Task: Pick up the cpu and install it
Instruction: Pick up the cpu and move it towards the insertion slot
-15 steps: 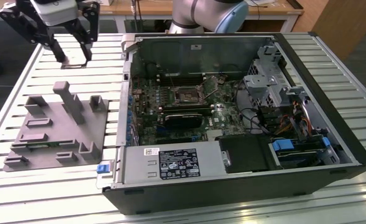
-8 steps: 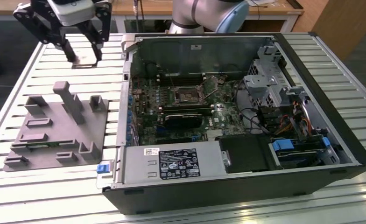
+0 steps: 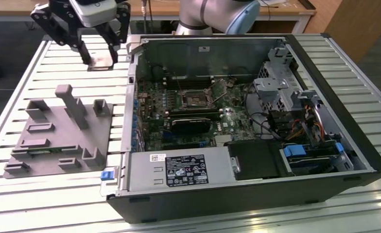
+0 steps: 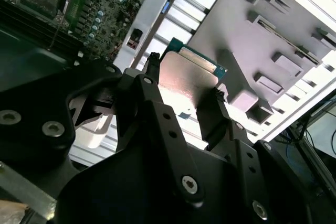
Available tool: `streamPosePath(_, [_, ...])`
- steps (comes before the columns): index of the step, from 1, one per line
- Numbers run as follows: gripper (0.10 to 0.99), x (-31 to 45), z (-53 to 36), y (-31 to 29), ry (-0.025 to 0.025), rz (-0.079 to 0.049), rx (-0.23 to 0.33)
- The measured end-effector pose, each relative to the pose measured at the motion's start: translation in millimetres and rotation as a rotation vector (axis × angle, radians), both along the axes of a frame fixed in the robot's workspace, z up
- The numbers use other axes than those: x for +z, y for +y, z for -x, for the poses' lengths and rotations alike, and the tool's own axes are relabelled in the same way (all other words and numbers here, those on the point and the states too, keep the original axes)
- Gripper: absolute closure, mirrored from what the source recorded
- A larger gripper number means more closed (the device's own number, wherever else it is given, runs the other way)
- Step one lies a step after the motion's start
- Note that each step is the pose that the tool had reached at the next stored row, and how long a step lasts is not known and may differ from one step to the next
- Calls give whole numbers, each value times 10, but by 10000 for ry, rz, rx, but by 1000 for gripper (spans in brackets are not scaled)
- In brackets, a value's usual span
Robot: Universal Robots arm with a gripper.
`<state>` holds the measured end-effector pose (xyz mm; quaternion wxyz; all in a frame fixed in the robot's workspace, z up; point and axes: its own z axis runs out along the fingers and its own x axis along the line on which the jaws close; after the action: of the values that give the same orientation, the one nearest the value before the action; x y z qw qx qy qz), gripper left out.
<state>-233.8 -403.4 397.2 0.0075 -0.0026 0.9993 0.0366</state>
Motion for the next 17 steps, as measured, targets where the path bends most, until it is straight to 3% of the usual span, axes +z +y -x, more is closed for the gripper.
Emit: streamPosePath(17, [553, -32, -465, 69, 0, 0, 0])
